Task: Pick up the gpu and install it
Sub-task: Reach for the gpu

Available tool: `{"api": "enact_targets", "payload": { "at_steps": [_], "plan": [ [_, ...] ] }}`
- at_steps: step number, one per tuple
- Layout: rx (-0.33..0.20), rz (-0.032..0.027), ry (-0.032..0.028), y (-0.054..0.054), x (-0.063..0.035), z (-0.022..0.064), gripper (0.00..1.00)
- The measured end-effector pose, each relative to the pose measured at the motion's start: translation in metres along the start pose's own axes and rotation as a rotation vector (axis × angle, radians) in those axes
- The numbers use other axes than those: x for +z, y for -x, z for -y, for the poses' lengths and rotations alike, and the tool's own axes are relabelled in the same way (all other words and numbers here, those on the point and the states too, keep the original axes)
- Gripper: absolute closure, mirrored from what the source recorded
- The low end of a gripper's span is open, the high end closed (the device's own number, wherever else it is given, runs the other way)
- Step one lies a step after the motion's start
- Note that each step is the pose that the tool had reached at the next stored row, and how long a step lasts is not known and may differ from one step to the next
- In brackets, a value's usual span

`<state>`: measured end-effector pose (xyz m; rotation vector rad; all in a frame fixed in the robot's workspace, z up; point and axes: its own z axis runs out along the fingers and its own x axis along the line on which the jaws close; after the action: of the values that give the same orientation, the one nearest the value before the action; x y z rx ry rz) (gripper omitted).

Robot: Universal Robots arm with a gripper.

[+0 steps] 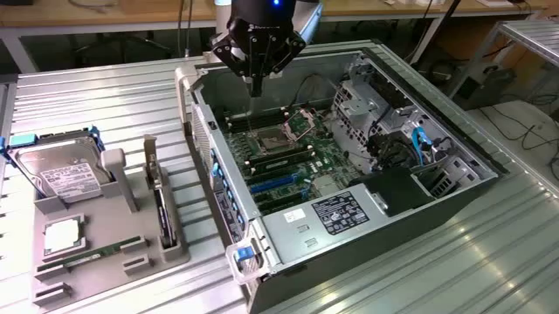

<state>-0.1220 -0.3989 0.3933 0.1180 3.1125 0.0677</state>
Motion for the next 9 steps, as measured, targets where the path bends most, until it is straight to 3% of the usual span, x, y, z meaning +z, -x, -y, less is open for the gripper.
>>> {"api": "enact_targets", "payload": {
  "at_steps": [9],
  "plan": [
    [0.000,0.0000,0.0000,0.0000,0.0000,0.0000,0.89]
  ]
}}
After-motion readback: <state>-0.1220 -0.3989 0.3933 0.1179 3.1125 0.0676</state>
